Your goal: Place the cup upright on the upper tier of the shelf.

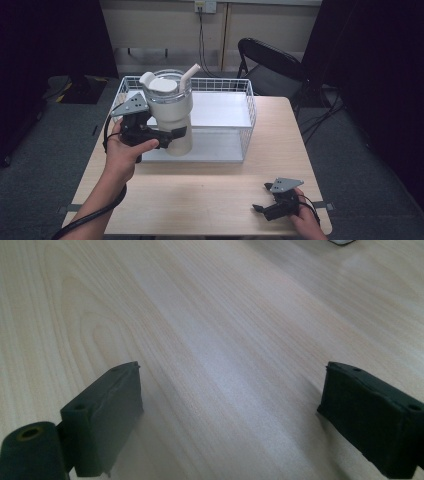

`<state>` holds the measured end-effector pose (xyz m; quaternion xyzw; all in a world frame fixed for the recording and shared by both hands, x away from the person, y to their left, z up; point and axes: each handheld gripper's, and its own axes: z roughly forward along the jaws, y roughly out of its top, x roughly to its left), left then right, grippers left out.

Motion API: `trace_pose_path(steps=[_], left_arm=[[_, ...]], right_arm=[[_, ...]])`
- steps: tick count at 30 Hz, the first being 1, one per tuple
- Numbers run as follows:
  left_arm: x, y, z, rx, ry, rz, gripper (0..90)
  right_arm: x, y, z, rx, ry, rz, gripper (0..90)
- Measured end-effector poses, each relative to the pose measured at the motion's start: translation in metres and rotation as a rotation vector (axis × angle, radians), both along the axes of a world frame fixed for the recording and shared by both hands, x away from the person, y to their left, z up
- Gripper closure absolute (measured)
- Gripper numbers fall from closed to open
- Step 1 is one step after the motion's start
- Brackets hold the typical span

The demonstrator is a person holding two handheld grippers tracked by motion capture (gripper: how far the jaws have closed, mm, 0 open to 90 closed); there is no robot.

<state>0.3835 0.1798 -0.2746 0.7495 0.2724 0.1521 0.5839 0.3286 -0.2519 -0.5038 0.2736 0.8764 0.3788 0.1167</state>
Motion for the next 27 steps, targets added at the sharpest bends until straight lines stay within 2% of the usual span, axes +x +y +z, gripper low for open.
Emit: trace_pose_path(steps=[7, 11, 18, 27], left_arm=[[0.006, -0.002, 0.011, -0.011, 0.005, -0.011, 10.3], [0.008, -0.004, 0.020, -0.008, -0.006, -0.013, 10.4], [0.014, -0.005, 0.037, -0.022, -0.005, -0.001, 10.4], [0.023, -0.006, 0.046, -0.009, -0.010, 0.006, 10.3]], right_arm=[[0.000, 0.000, 0.000, 0.001, -0.002, 0.000, 9.1], [0.000, 0.000, 0.000, 0.001, -0.002, -0.001, 9.1], [0.000, 0.000, 0.000, 0.001, -0.001, -0.001, 9.1], [0.000, 0.000, 0.000, 0.001, -0.002, -0.001, 9.1]])
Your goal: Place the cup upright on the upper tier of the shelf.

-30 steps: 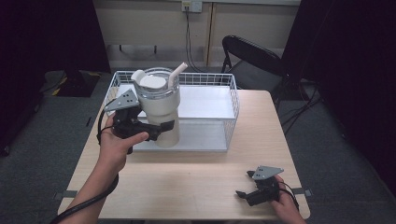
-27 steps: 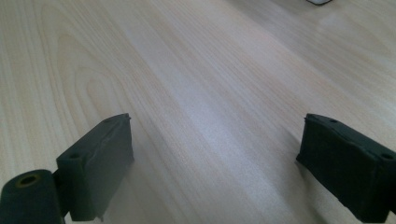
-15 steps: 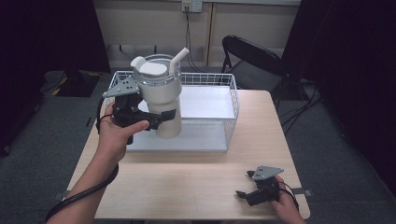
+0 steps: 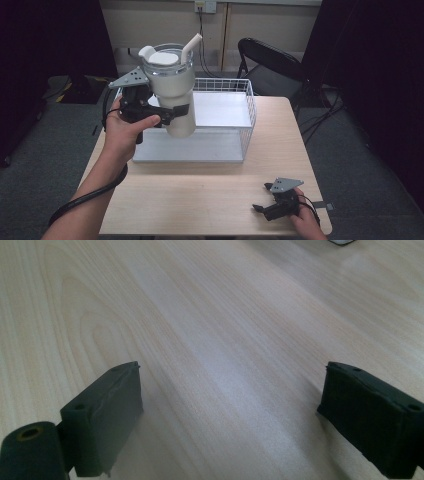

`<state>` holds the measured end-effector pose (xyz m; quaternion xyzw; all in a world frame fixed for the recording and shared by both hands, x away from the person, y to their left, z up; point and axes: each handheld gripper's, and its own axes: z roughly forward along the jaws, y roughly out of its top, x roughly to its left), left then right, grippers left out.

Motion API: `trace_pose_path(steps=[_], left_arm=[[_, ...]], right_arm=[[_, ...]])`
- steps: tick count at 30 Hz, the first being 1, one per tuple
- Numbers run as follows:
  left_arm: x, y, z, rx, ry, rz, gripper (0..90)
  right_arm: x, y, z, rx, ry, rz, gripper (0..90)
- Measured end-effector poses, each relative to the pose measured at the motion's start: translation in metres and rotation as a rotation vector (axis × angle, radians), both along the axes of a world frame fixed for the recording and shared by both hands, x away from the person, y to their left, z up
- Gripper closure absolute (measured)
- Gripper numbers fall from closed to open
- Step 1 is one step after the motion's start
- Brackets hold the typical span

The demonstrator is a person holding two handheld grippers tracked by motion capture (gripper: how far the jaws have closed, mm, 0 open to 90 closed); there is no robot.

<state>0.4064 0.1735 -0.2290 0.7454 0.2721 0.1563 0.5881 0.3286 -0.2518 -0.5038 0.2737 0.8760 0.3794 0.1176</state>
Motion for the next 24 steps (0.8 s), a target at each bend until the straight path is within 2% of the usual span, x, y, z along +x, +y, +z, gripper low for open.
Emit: trace_pose_path(steps=[4, 13, 21, 24], left_arm=[[0.004, -0.001, 0.004, -0.017, 0.008, 0.007, 10.3], [0.014, 0.000, 0.015, -0.010, -0.005, 0.027, 10.3], [0.021, 0.005, 0.019, -0.018, -0.029, 0.058, 10.3], [0.023, 0.005, 0.020, -0.015, -0.025, 0.067, 10.3]], right_arm=[[0.000, 0.000, 0.000, 0.000, 0.000, 0.000, 9.1], [0.000, 0.000, 0.000, 0.000, 0.000, 0.000, 9.1], [-0.001, 0.000, 0.000, -0.001, -0.001, -0.004, 9.1], [-0.001, 0.000, 0.000, 0.000, -0.001, -0.003, 9.1]])
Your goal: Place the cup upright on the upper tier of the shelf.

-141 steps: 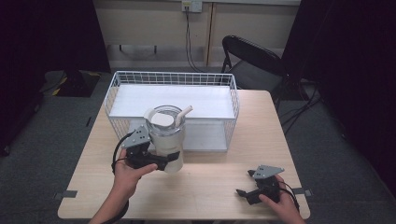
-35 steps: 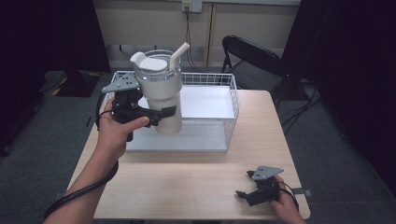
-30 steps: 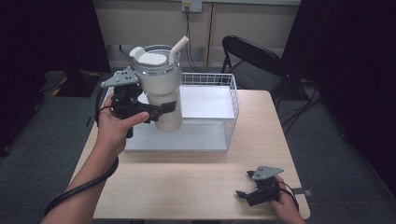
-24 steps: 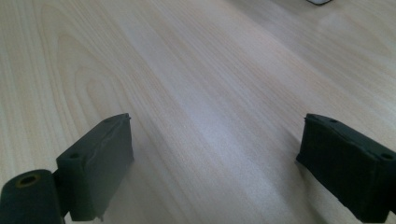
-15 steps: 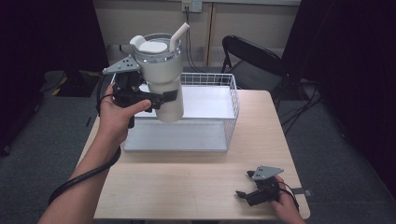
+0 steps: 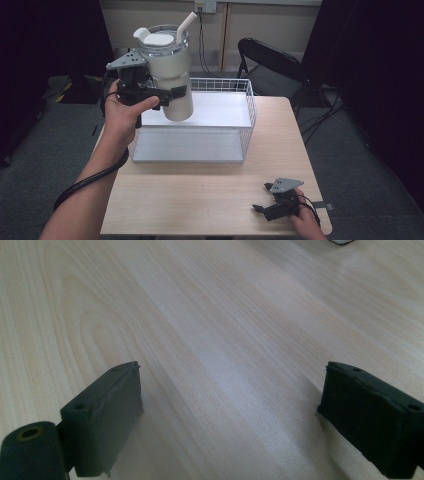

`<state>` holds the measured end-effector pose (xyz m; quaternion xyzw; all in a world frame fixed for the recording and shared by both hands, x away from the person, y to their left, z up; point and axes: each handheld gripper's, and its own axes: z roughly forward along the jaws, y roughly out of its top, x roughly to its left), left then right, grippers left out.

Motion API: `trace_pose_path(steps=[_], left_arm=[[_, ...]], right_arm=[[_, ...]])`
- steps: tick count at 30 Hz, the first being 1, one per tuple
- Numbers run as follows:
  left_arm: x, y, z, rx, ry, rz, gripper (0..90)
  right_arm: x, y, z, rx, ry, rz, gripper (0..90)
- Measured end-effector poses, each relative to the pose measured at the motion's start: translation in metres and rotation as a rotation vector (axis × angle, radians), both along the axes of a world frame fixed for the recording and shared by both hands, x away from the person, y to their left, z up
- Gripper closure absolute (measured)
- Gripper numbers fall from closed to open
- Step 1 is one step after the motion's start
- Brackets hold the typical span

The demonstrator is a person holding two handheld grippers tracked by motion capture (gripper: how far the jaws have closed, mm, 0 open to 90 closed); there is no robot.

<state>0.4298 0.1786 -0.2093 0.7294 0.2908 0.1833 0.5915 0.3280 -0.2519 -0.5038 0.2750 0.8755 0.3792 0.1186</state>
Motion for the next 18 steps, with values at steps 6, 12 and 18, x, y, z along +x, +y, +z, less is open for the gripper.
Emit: trace_pose_path(steps=[6, 12, 18], left_arm=[[0.008, 0.002, -0.001, -0.004, 0.007, 0.022, 10.3], [0.016, 0.001, -0.003, 0.001, 0.009, 0.031, 10.3], [0.023, 0.000, -0.005, 0.007, 0.011, 0.048, 10.3]], right_arm=[[0.000, 0.000, 0.000, 0.000, 0.000, -0.001, 9.1], [0.000, 0.000, 0.000, 0.000, 0.001, 0.000, 9.1], [0.000, 0.000, 0.000, 0.000, 0.000, -0.001, 9.1]])
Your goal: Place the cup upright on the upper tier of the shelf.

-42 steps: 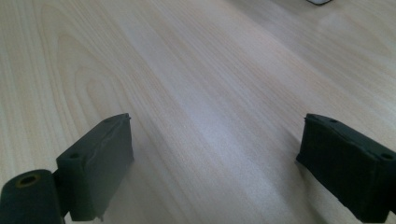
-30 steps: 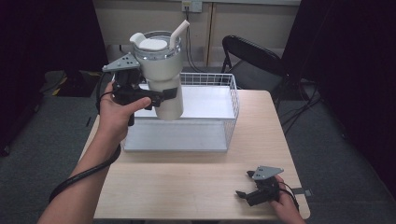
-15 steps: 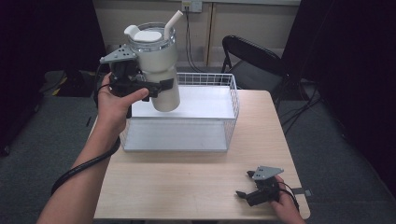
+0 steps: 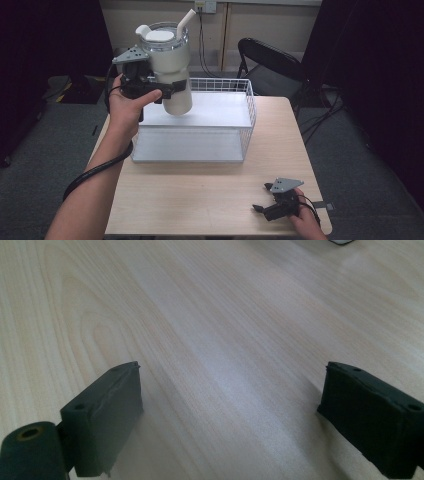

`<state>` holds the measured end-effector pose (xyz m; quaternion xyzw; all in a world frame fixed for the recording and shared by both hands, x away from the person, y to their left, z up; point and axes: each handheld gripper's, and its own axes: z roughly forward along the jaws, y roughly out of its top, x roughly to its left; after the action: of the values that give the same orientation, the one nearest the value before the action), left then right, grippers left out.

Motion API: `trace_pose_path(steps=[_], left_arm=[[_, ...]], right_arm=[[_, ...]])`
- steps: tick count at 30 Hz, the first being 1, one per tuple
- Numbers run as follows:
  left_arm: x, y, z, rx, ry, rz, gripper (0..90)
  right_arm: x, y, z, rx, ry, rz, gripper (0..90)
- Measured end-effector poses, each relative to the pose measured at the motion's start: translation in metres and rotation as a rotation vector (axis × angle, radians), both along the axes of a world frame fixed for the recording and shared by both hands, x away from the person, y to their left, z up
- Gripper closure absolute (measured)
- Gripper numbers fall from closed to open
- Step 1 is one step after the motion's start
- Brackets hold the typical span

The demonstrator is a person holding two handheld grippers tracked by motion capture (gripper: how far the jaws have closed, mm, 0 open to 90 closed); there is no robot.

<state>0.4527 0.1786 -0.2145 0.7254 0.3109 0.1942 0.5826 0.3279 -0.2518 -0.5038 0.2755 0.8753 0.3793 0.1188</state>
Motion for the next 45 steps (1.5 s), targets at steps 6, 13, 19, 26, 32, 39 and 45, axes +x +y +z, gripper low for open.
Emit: trace_pose_path(steps=[6, 13, 19, 26, 32, 39, 45], left_arm=[[0.006, 0.001, -0.002, 0.008, -0.002, 0.015, 10.3], [0.015, 0.002, -0.009, 0.016, 0.009, 0.044, 10.3], [0.022, 0.001, -0.015, 0.023, 0.007, 0.058, 10.3], [0.029, 0.000, -0.021, 0.025, 0.003, 0.083, 10.3], [0.034, 0.000, -0.024, 0.029, 0.003, 0.093, 10.3], [0.038, 0.001, -0.031, 0.030, 0.008, 0.108, 10.3], [0.040, 0.001, -0.036, 0.031, 0.018, 0.122, 10.3]], right_arm=[[0.000, 0.000, 0.000, 0.000, 0.000, 0.000, 9.1], [0.000, 0.000, 0.000, -0.001, 0.002, 0.002, 9.1], [0.000, 0.000, 0.000, -0.001, 0.001, 0.001, 9.1], [0.000, 0.000, 0.000, -0.001, 0.004, 0.002, 9.1], [0.000, 0.000, 0.000, -0.001, 0.003, 0.002, 9.1], [0.000, 0.000, 0.000, 0.000, 0.002, 0.001, 9.1], [0.000, 0.000, 0.000, -0.001, 0.003, 0.002, 9.1]])
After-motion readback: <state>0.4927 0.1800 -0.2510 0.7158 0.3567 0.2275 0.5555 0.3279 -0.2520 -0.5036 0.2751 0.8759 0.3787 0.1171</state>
